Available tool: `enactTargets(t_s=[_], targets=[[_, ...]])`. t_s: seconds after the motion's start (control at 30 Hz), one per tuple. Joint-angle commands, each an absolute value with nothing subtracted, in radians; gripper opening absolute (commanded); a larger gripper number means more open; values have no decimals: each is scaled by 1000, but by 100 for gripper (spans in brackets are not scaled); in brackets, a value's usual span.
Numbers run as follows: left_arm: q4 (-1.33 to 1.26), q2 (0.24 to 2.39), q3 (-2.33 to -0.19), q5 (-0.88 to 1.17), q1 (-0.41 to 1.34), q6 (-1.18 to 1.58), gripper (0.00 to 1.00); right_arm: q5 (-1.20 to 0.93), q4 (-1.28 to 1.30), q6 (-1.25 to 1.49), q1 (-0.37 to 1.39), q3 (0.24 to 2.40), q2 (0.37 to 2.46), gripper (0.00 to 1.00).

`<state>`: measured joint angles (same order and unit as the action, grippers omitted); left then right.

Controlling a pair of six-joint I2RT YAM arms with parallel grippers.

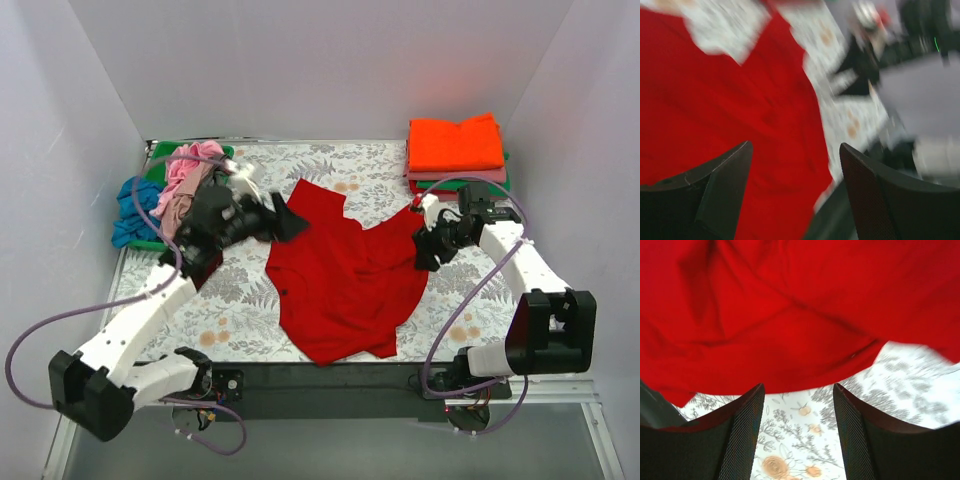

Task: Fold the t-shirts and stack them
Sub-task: Flatten the tshirt out

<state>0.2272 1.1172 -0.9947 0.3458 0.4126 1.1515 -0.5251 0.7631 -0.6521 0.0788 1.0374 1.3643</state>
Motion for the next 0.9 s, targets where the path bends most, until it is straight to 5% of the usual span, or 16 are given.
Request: enactTargets(t_s=[0.0, 0.2, 0.33, 0.77, 0.87], targets=[[327, 1051, -762, 411, 711, 1201, 69, -437, 697, -620, 69, 951, 1374, 63], [336, 974, -624, 132, 1122, 1263, 69, -443, 677, -577, 57, 963, 1430, 63], [328, 1122, -658, -45, 1307, 1187, 70, -483, 675, -531, 51, 979, 1488, 64], [350, 1482, -816, -359, 1420, 1144, 70, -391, 594, -397, 29, 988, 1595, 62], [354, 1519, -812, -353, 1420, 1147, 61, -376, 581, -380, 31, 1011, 1652, 61]])
